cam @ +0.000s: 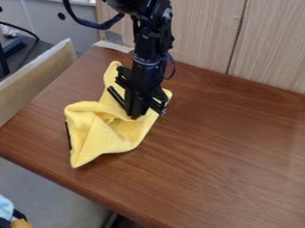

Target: Unfold the cloth from left to righ

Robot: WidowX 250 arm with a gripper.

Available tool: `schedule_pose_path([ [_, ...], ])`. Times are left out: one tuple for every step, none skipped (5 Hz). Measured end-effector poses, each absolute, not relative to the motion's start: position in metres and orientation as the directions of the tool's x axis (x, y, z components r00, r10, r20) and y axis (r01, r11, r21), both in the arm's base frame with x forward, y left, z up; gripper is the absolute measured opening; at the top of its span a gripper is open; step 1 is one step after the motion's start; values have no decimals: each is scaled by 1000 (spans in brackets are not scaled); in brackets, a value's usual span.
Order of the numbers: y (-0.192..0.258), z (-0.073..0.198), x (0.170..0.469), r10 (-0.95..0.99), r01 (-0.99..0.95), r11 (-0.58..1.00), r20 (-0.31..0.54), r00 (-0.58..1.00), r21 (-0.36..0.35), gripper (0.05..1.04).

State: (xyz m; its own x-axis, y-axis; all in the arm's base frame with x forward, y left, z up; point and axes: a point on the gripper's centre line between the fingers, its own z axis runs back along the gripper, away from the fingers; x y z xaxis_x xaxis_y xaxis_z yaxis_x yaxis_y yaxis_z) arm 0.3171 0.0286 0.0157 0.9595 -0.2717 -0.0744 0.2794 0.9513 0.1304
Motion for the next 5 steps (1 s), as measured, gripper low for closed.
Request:
schedule_pose_path([
  [34,16,316,-257,265,956,-74,963,129,53],
  [48,21,314,-214,220,968,-61,975,121,52],
  [70,42,311,-148,147,981,0,989,131,52],
  [90,45,302,-81,79,991,7,997,109,52],
  [119,53,291,8,-11,994,27,1000,105,52],
])
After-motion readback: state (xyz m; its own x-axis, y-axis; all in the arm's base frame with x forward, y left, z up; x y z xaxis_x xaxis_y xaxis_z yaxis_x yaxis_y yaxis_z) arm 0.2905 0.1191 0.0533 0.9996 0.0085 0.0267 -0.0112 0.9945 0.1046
